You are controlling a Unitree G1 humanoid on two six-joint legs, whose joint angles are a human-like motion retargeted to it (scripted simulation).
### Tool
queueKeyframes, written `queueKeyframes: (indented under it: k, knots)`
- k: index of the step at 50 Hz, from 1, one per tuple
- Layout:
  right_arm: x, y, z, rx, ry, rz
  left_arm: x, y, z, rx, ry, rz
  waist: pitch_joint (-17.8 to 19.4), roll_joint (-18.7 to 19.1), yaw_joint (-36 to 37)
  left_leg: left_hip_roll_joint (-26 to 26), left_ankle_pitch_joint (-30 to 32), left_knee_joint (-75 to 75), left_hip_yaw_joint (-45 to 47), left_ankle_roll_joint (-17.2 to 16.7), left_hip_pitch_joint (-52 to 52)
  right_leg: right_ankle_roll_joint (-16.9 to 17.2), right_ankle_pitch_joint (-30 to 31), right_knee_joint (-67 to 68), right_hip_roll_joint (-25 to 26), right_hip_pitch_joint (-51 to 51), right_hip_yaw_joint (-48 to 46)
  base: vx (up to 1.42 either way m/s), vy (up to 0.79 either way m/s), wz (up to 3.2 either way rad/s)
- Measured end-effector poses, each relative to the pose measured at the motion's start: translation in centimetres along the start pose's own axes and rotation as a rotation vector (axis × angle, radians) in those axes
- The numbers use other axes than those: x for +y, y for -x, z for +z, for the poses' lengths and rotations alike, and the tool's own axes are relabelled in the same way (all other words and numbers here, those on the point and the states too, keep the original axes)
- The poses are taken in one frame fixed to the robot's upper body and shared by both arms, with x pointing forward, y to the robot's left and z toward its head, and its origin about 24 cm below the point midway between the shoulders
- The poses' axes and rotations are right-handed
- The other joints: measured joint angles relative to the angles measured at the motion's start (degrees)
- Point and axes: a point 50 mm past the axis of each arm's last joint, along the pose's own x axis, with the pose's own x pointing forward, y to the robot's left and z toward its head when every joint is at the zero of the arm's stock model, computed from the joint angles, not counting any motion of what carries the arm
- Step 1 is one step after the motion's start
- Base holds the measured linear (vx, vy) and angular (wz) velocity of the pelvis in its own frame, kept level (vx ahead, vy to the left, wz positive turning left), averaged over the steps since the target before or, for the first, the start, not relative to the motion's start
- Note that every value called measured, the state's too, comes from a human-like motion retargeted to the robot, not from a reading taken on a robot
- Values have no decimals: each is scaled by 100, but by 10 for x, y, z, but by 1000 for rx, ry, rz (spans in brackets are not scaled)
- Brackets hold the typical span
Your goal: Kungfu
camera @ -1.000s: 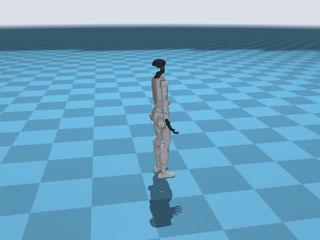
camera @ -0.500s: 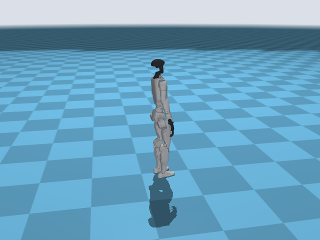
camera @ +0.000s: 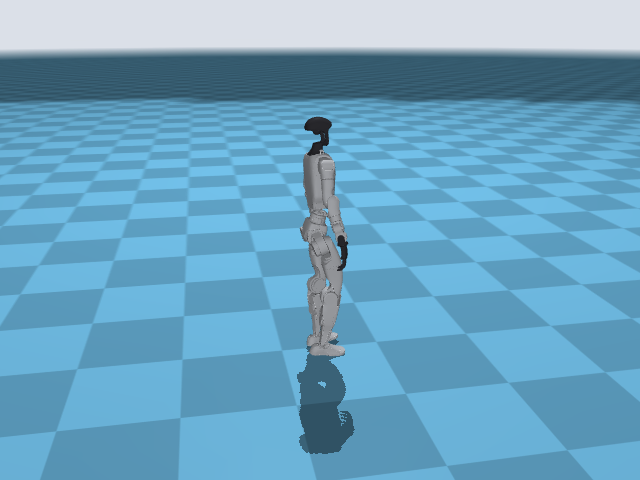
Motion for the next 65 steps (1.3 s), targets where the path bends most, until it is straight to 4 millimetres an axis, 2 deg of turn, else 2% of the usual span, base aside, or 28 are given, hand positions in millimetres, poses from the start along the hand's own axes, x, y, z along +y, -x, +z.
queueKeyframes:
  k: [2,6,11,15,19,25,28,32,36,39,43,47,50,53,55,56,57,59,60,62,63,64,65]
  knots:
    - [-1,-1,5,-10,-22,-7,0,1,-3,5,29,1,-121,91,56,280,3,95,29,-57,-255,153,46,730,139,-572,-462,-6,-10,-54]
    - [-4,-1,4,-18,-76,-35,-3,-1,2,1,57,-18,-135,532,71,532,34,75,-78,80,-391,66,-394,3179,78,-1778,-1017,-9,14,-24]
    - [-1,-1,6,-34,-112,-34,0,-2,5,-9,36,-9,-228,1048,-67,863,51,119,-362,31,-672,65,-1030,5766,47,-3160,-1632,-3,2,3]
    - [7,-3,8,-37,-112,-14,2,-2,7,-22,64,6,-240,1296,-75,1068,98,102,-483,-137,-771,56,-1424,7049,39,-3953,-2052,0,0,0]
    - [13,-4,11,-43,-102,6,1,-2,8,-26,104,4,-279,1441,-121,1246,140,110,-382,-189,-814,65,-1666,7666,0,-4460,-2355,3,-1,4]
    - [15,-4,11,-48,-112,-3,-3,-3,8,-22,115,4,-362,1477,-152,1312,111,200,-354,-142,-876,24,-1886,7886,8,-4796,-2506,7,-2,-6]
    - [8,-4,11,-37,-122,-39,-6,-4,10,-22,134,-5,-282,1432,-90,1295,83,243,-306,-107,-806,107,-1876,7780,212,-4724,-2383,3,-1,-23]
    - [-2,-4,13,-32,-183,-123,-12,-6,15,-21,189,-20,-302,1389,-151,1225,-63,345,-388,-48,-824,59,-1910,7531,219,-4525,-2300,10,-3,-3]
    - [-17,-3,21,-88,-299,-205,-14,-8,21,-36,273,-7,-463,1266,-194,1152,-262,662,-467,-90,-1155,7,-2021,7449,184,-4633,-2157,8,-8,-1]
    - [-40,2,29,-153,-340,-295,-7,-7,23,-59,331,15,-288,1232,-190,1229,-422,1050,-395,-111,-1308,-44,-2110,7507,229,-4679,-2076,-7,-9,-11]
    - [-76,15,39,-234,-302,-463,1,-6,19,-70,414,64,-80,1282,-345,1359,-715,1800,-251,-100,-1632,-152,-2214,7516,219,-4765,-1916,-5,-10,-10]
    - [-105,37,47,-322,-303,-680,-2,-5,12,-35,514,89,1,1266,-399,1254,-921,2150,-36,-31,-1629,-179,-2122,6995,363,-4482,-1422,2,-3,-8]
    - [-110,58,54,-467,-356,-778,-15,-3,0,-5,690,147,-85,1251,-316,1118,-862,1969,153,-58,-1456,-259,-1974,6235,426,-3936,-1072,14,-3,-36]
    - [-99,79,57,-679,-464,-759,-17,8,-24,-16,1021,312,-342,1309,-12,927,-80,1110,343,-434,-1039,-413,-1786,4976,472,-3075,-751,25,5,-54]
    - [-87,90,63,-844,-560,-705,-1,26,-54,-69,1287,520,-345,1370,255,780,901,423,340,-987,-596,-529,-1617,3791,629,-2294,-525,16,15,-17]
    - [-83,94,64,-911,-615,-680,20,41,-72,-141,1421,679,-314,1405,260,678,1506,241,410,-1449,-523,-594,-1456,3231,489,-2023,-478,-10,39,107]
    - [-79,97,65,-970,-674,-657,42,60,-92,-235,1542,856,-293,1419,202,506,2019,167,596,-1757,-589,-598,-1232,2729,207,-1865,-450,-50,80,243]
    - [-72,97,69,-1042,-806,-616,96,118,-134,-523,1730,1271,-251,1309,-148,-10,2504,502,1243,-1757,-1183,-450,-432,1892,-809,-1859,-528,-89,98,321]
    - [-67,96,74,-1071,-875,-594,120,154,-154,-714,1793,1478,-188,1196,-308,-157,2567,718,1374,-1757,-1385,-466,70,1409,-1198,-1714,-625,-71,41,302]
    - [-73,104,92,-1185,-981,-597,182,258,-177,-1310,1724,1836,249,902,-461,-145,2391,1420,854,-1757,-1520,-506,1288,436,-1652,-1183,-759,-40,-47,264]
    - [-84,114,98,-1257,-1013,-626,211,320,-177,-1699,1594,1908,486,805,-414,242,2089,1784,814,-1757,-1584,-574,1332,50,-1759,-1001,-917,-39,-103,182]
    - [-92,124,102,-1321,-1033,-650,236,382,-166,-2089,1380,1869,699,695,-184,867,1938,1941,902,-1757,-1480,-742,770,57,-1629,-817,-1033,-40,-119,84]
    - [-99,133,104,-1381,-1046,-673,250,446,-148,2352,-1044,-1697,898,579,138,1612,1863,1995,1054,-1757,-1293,-959,-96,260,-1381,-633,-1128,-40,-100,-17]
